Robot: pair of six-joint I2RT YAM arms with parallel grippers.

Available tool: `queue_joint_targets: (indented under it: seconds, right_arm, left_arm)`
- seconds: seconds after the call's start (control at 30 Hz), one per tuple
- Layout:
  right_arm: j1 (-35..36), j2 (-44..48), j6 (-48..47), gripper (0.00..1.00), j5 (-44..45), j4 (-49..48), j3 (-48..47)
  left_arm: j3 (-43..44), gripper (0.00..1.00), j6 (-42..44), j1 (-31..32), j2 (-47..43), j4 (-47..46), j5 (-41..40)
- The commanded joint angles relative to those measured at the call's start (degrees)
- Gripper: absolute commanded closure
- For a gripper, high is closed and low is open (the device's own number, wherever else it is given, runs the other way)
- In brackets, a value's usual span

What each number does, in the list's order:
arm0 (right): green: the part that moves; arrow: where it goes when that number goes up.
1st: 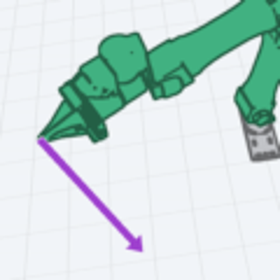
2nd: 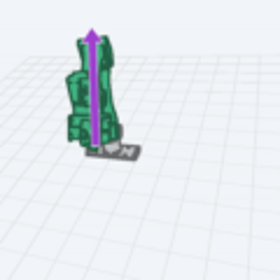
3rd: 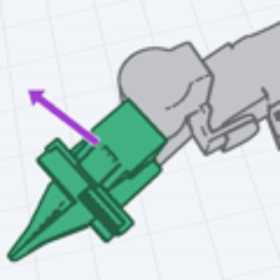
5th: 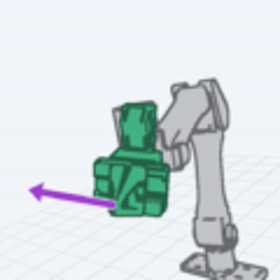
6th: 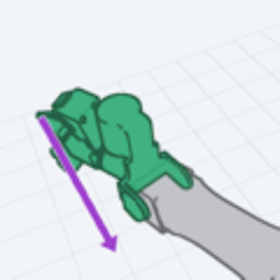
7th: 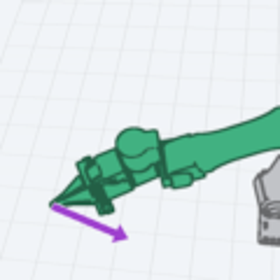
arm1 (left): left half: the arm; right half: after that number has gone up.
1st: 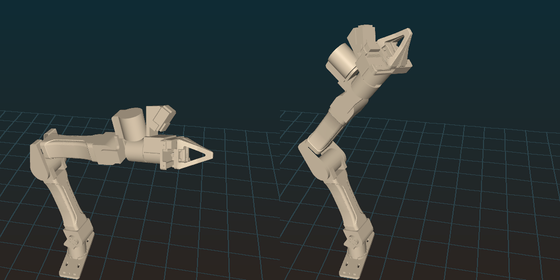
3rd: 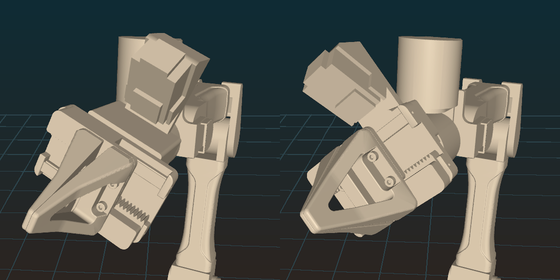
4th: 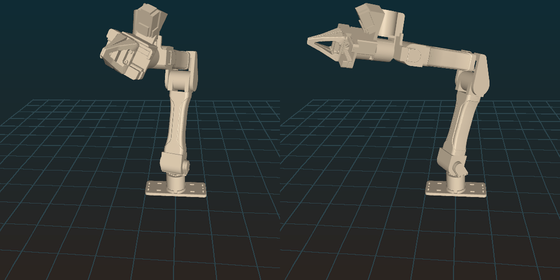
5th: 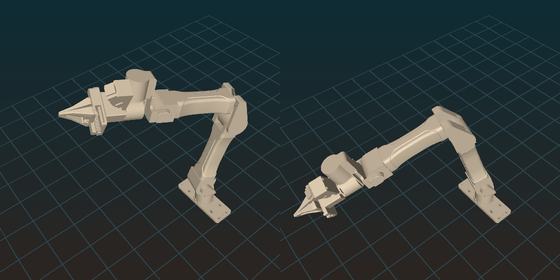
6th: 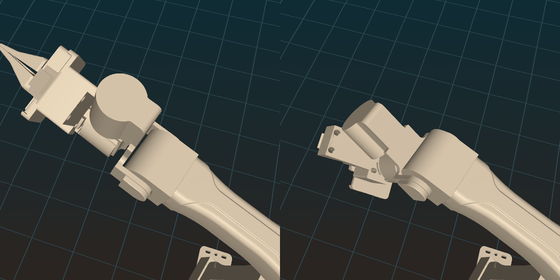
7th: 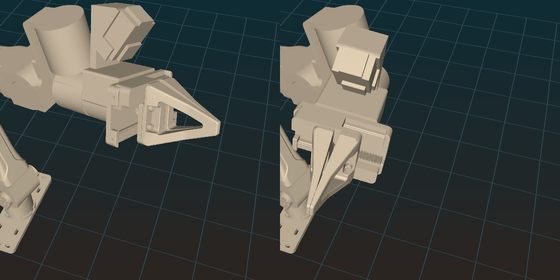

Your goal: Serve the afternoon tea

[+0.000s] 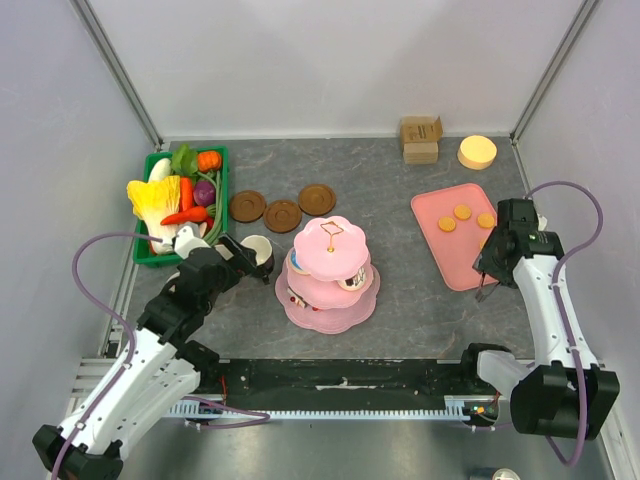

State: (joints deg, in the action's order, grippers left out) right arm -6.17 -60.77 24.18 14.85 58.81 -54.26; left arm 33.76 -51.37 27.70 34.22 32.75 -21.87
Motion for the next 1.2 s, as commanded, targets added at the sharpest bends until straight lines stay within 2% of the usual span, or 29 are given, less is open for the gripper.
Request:
queue_joint_targets:
  seconds: [0.0, 0.1, 0.27, 0.47, 0.83, 1.17]
  right_arm:
    - [-0.2, -0.4, 0.2, 0.41, -1.1, 1.9, -0.8]
    - [-0.2, 0.2, -0.1, 0.39, 2.6, 4.4, -2.5]
    - [-0.2, 0.6, -1.4, 0.37, 0.4, 6.1, -2.3]
    - [-0.2, -0.4, -2.2, 0.39, 1.3, 3.7, -2.3]
    - [-0.1, 0.5, -3.4, 0.53, 0.4, 2.5, -5.4]
    - [-0.2, 6.5, -5.1, 0.57, -1.6, 2.1, -11.5]
  left_arm:
    - [-0.4, 0.01, 1.9, -0.1, -0.6, -2.7, -2.7]
    - [-0.9, 0.01, 1.9, -0.1, -0.6, -3.4, -3.0]
    - [-0.8, 0.01, 2.1, 0.0, 0.4, -3.6, -2.5]
    - [-0.8, 0.01, 2.2, -0.1, 1.3, -3.7, -2.4]
    - [-0.8, 0.01, 2.2, -0.1, 1.3, -3.9, -2.1]
    - [-0.4, 0.01, 2.2, -0.1, 2.2, -3.7, -2.0]
